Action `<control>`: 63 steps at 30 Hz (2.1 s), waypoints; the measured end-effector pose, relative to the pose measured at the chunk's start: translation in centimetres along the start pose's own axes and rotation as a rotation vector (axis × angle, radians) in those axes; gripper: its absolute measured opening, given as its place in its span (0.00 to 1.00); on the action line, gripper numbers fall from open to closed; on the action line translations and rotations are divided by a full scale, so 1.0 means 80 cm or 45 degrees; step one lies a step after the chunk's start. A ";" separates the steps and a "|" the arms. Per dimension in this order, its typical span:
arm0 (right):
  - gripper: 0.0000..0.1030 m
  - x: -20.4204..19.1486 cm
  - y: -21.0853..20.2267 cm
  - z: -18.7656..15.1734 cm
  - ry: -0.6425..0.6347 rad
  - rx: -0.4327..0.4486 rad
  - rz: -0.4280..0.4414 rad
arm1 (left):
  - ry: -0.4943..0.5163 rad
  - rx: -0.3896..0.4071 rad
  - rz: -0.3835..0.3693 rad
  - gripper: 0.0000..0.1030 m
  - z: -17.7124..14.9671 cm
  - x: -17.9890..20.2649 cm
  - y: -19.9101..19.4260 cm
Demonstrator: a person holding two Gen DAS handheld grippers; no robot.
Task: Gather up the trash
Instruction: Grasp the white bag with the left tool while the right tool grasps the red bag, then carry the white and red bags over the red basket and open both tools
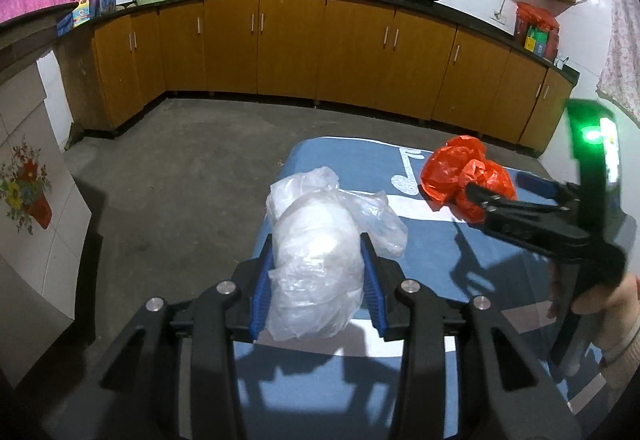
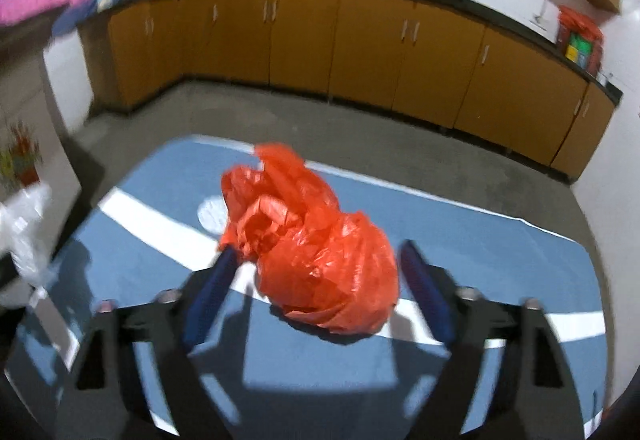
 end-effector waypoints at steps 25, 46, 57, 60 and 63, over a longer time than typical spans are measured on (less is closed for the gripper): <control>0.43 0.187 -0.274 -0.209 0.355 -0.017 -0.236 | 0.180 0.030 -0.219 0.39 -0.013 0.149 -0.097; 0.43 0.300 -0.462 -0.290 0.698 0.152 -0.562 | 0.376 0.026 -0.484 0.39 -0.072 0.335 -0.207; 0.43 0.334 -0.479 -0.324 0.801 0.154 -0.622 | 0.483 0.009 -0.559 0.39 -0.104 0.413 -0.223; 0.43 0.335 -0.481 -0.331 0.819 0.150 -0.629 | 0.510 -0.003 -0.582 0.39 -0.114 0.437 -0.224; 0.43 0.340 -0.481 -0.338 0.844 0.150 -0.637 | 0.533 -0.010 -0.612 0.39 -0.121 0.461 -0.226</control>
Point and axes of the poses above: each gripper's, at about its wrist camera, not at the fingertips, and y roughly the way its jaws point, x to its right, z to its top, the point moved 10 cm from there along y, roughly the way its jaws point, and after that the axes turned 2 degrees about x, right-handed, at the moved point
